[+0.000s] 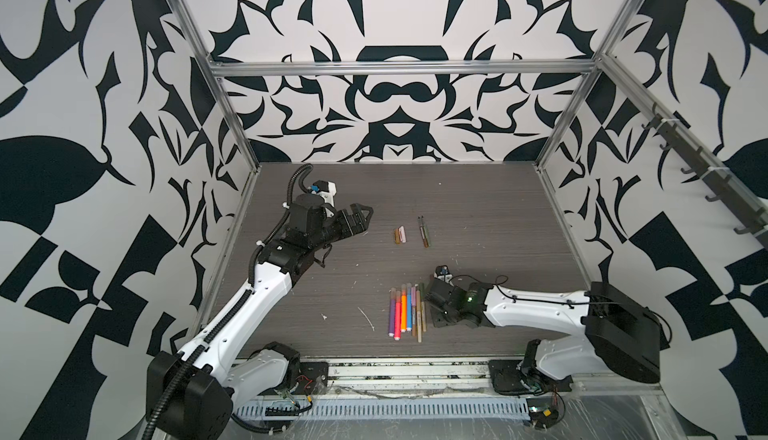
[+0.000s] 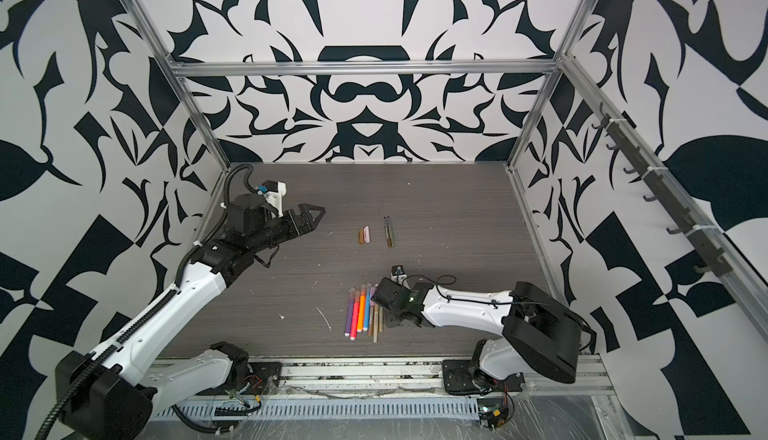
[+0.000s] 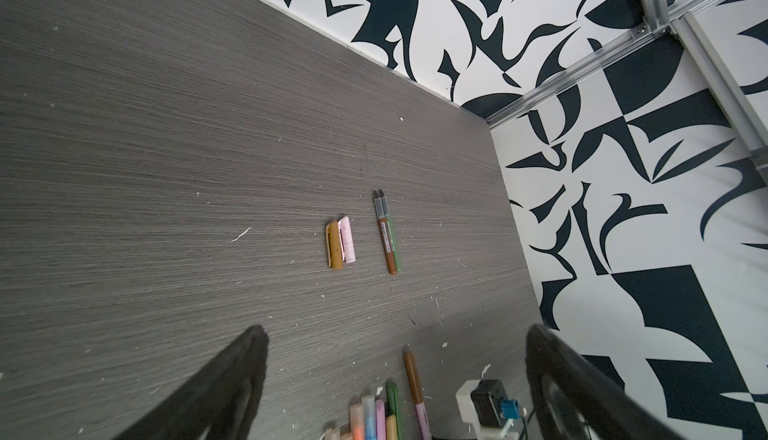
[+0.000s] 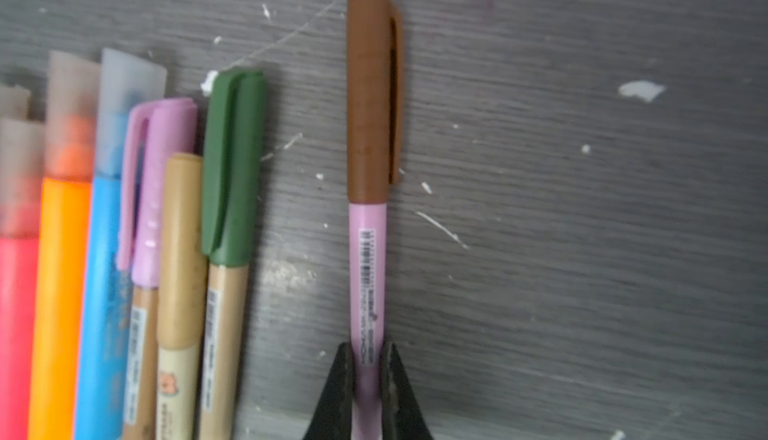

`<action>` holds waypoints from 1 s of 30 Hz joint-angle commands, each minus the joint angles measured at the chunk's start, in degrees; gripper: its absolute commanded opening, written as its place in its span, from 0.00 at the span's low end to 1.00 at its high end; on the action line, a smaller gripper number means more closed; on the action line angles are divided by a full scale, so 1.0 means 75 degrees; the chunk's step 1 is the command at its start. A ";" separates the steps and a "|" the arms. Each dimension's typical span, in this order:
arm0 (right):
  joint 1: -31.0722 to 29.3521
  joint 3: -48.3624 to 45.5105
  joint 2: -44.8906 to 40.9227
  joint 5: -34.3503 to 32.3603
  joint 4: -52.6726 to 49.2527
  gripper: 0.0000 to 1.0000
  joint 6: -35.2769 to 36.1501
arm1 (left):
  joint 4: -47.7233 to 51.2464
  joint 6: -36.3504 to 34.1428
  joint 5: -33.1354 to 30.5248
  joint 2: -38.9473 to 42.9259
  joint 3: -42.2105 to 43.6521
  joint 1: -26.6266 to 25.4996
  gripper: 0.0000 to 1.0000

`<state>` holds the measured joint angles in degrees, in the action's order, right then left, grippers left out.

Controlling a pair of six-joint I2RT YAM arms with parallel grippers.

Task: Open the pen caps
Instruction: 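Grasp the pink pen with brown cap and lift it with the right gripper, then bring the pink pen's brown cap into the left gripper and grasp it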

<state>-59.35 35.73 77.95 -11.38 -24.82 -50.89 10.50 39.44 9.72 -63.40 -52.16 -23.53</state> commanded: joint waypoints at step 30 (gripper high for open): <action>0.0713 0.1091 -0.2457 0.2012 0.1024 0.00 0.1958 | -0.2035 0.1758 0.2947 -0.2321 0.0096 -0.0847 0.99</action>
<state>-54.08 41.06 58.83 1.85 -19.86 -38.26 0.23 48.42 29.45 -80.23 -51.53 -28.49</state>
